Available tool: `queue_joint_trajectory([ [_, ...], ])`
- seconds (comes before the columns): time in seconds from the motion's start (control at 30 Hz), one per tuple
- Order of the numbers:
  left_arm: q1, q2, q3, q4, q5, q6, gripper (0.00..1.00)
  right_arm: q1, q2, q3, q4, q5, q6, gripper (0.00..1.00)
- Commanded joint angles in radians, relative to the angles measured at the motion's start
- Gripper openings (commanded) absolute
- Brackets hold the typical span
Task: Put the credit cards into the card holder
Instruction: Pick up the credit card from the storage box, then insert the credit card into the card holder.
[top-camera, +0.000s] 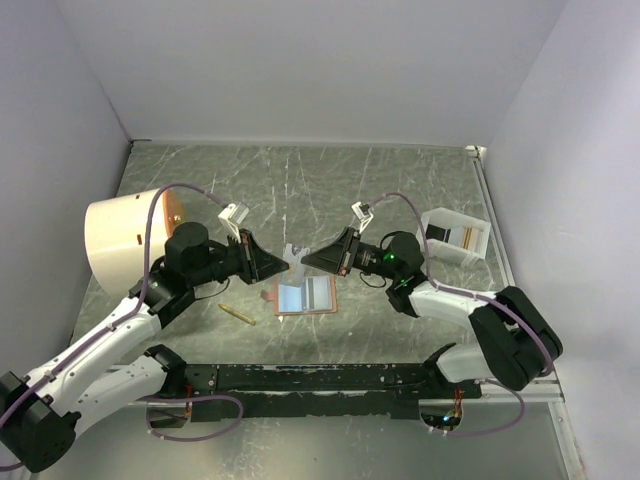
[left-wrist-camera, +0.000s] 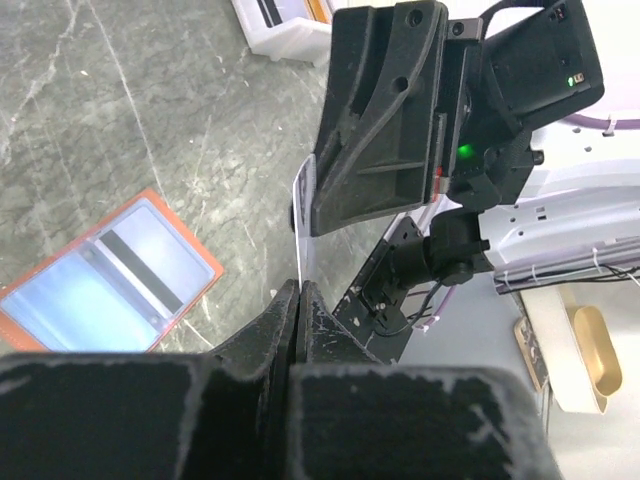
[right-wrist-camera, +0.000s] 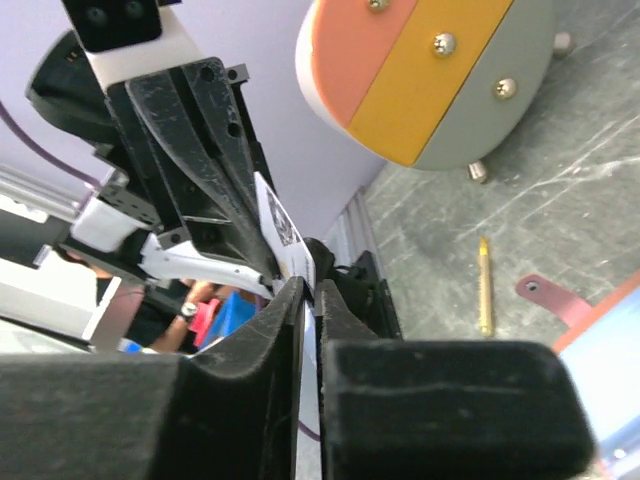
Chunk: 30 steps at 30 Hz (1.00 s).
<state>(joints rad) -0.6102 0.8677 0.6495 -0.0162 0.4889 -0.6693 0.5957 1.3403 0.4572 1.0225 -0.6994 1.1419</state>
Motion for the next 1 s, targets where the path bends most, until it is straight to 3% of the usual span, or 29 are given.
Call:
queue_joint_trajectory([
  [0.0, 0.005, 0.005, -0.013, 0.075, -0.015, -0.044, 0.07, 0.004, 0.03, -0.023, 0.176, -0.029, 0.058, 0.0],
  [0.1, 0.004, 0.012, -0.014, 0.048, -0.032, -0.042, 0.2, 0.003, 0.046, -0.033, 0.211, -0.036, 0.071, 0.0],
  [0.2, 0.004, 0.005, -0.005, -0.021, -0.086, -0.015, 0.49, -0.001, 0.052, -0.036, 0.167, -0.038, 0.057, 0.0],
  [0.27, 0.005, -0.009, -0.002, -0.069, -0.136, 0.001, 0.63, -0.009, 0.053, -0.031, 0.108, -0.044, 0.022, 0.0],
  [0.47, 0.004, -0.016, -0.017, -0.167, -0.256, 0.043, 0.72, -0.061, 0.002, -0.016, -0.188, -0.014, -0.128, 0.0],
  [0.57, 0.004, 0.028, -0.02, -0.209, -0.269, 0.062, 0.63, -0.084, -0.039, 0.044, -0.518, 0.084, -0.283, 0.0],
  [0.67, 0.005, 0.091, -0.038, -0.189, -0.222, 0.089, 0.44, -0.095, -0.044, 0.091, -0.709, 0.146, -0.391, 0.0],
  [0.9, 0.004, 0.262, -0.086, -0.071, -0.148, 0.076, 0.07, -0.098, 0.02, 0.135, -0.872, 0.199, -0.474, 0.0],
  [0.97, 0.004, 0.308, -0.101, -0.026, -0.135, 0.068, 0.07, -0.098, 0.045, 0.136, -0.876, 0.193, -0.476, 0.0],
])
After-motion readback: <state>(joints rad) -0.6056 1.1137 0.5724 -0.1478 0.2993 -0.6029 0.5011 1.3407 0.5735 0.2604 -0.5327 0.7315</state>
